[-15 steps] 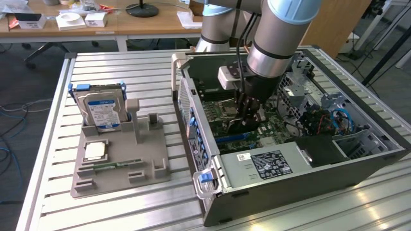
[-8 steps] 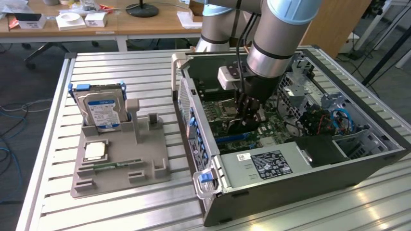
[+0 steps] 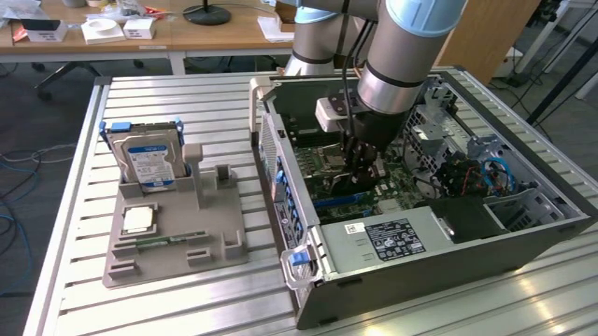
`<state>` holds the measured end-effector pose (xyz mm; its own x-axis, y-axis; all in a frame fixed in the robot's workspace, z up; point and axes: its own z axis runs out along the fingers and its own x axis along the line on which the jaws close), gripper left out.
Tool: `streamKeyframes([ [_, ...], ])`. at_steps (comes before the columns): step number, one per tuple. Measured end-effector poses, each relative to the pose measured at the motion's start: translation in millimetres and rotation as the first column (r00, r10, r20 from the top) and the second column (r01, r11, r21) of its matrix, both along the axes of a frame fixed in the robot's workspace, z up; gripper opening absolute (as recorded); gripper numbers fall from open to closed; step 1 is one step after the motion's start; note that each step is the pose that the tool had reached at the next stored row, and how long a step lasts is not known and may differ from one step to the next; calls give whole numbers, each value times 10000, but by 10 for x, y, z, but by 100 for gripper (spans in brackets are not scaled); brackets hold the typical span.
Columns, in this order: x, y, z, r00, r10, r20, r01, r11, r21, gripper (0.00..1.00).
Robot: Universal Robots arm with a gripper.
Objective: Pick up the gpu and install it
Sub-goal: 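Insert the gpu into the slot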
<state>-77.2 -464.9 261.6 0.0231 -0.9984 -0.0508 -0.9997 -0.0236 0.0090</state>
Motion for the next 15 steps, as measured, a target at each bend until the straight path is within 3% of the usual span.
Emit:
streamKeyframes([
  [15,-5,0,-32,10000,-1,20,1,10000,-1,26],
])
